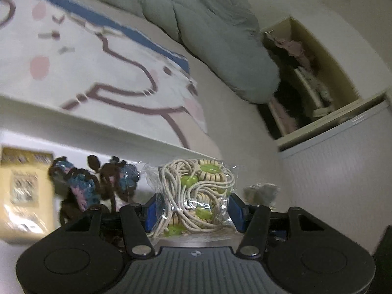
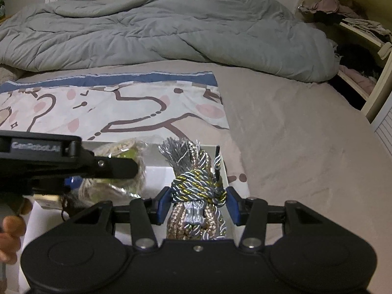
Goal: Organize objects
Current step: 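Carry the rope and the beaded-cord bag over the white box, then open both grippers to drop the bag and rope into the box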
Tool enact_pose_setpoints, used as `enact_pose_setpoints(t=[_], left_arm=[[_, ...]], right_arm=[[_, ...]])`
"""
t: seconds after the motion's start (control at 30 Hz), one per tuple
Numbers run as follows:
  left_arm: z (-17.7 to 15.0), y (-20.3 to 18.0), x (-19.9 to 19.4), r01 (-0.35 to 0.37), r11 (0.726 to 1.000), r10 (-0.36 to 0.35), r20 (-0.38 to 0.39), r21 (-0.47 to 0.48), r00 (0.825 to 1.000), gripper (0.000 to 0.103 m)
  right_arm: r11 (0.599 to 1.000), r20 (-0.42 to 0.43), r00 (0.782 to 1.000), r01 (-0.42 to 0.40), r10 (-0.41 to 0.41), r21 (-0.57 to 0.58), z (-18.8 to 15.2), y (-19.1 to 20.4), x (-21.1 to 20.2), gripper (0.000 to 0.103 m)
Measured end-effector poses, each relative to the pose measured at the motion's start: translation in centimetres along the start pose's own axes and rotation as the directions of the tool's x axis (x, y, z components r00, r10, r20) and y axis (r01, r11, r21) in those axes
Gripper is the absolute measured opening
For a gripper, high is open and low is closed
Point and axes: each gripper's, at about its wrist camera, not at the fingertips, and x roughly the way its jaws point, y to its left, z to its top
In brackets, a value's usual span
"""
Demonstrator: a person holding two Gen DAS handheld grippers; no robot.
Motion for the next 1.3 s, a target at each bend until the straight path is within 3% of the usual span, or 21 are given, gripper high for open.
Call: enact_pose_setpoints(t=[0.13, 0.23, 0.37, 0.47, 0.87, 1.3], left_arm=[[0.6, 0.5, -0.2, -0.068, 0.997, 0.067, 0.017, 0.031, 0.998, 0.057], [0.9, 0.8, -0.4, -0.056, 0.998, 0.056, 0.009, 0.015, 0.998, 0.058], [0.7, 0.1, -0.8, -0.053, 0.998, 0.053, 0.002, 0.027, 0.999, 0.082], [0.5, -1.0, -0.9, -0.062, 0.994, 0.064, -0.019, 0.084, 0.998, 0.082], [-0.8, -3.0, -3.1, -0.115, 0.975, 0.123, -0.032, 0.192, 0.992, 0.081], [-1.1, -5.5, -8.3, -0.174, 0.942, 0.180, 0.006, 0.287, 0.984, 0.081]], right_arm=[[1.000, -0.001, 1.000, 0.003, -0.003, 0.004, -0.1, -0.3, 0.4, 0.049], [1.000, 0.001, 1.000, 0.001, -0.001, 0.003, -0.1, -0.3, 0.5, 0.049], [1.000, 0.033, 0.999, 0.003, -0.003, 0.016, 0.0, -0.5, 0.5, 0.049], [0.998, 0.044, 0.999, 0.000, -0.003, 0.066, 0.2, -0.9, 0.4, 0.058], [0.995, 0.035, 0.999, -0.005, 0.002, 0.097, -0.3, -0.9, -1.2, 0.057], [0.983, 0.077, 0.997, -0.039, 0.025, 0.179, -1.2, -0.7, -5.4, 0.057]])
